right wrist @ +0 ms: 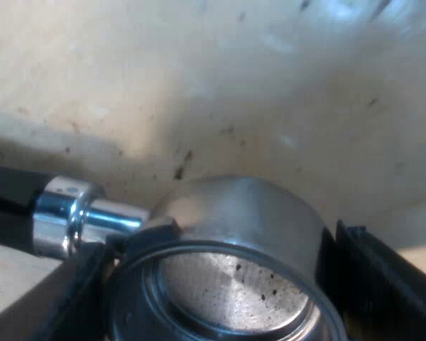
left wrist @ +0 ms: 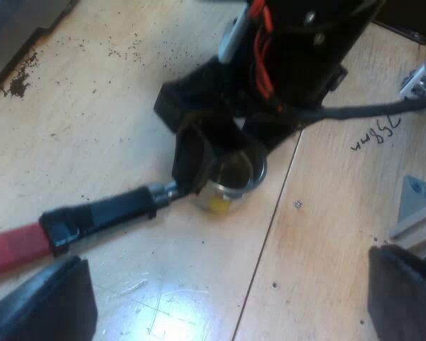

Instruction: Put the handle in the coffee machine

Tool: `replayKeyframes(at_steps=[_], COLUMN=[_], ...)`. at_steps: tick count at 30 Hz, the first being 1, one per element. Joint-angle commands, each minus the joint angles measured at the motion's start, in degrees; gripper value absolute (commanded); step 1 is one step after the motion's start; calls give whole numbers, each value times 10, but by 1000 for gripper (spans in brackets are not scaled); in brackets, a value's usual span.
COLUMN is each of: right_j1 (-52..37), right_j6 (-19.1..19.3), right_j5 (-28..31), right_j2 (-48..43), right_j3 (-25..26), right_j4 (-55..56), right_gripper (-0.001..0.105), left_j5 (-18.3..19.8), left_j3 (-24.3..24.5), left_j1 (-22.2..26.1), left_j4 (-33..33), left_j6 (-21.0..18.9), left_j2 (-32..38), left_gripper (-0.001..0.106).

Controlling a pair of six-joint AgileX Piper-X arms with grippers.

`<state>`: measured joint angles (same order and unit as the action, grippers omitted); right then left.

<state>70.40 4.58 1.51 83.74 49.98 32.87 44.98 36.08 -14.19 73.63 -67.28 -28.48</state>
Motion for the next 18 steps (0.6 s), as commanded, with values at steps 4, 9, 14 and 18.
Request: replayKeyframes(at_steps=[4,9,14,18], right_j1=[-11,-40,-80,-108], right_j6=[35,88,167,246], right_j5=[10,3,-38,-90], right_j2=[-43,-77,-113,-129], right_j3=[2,2,2,2], right_j4=[48,70,91,123], right_gripper=[0,0,0,0], left_j5=[-1,-1,-1,-2], left_j3=[1,1,1,4], left_j1=[-3,-3,-3,-3], left_j4=[-7,-20,-17,-7], left_j6=[-5,-5,-7,-13], left_j2=[1,1,1,1], left_gripper=[81,81,81,81])
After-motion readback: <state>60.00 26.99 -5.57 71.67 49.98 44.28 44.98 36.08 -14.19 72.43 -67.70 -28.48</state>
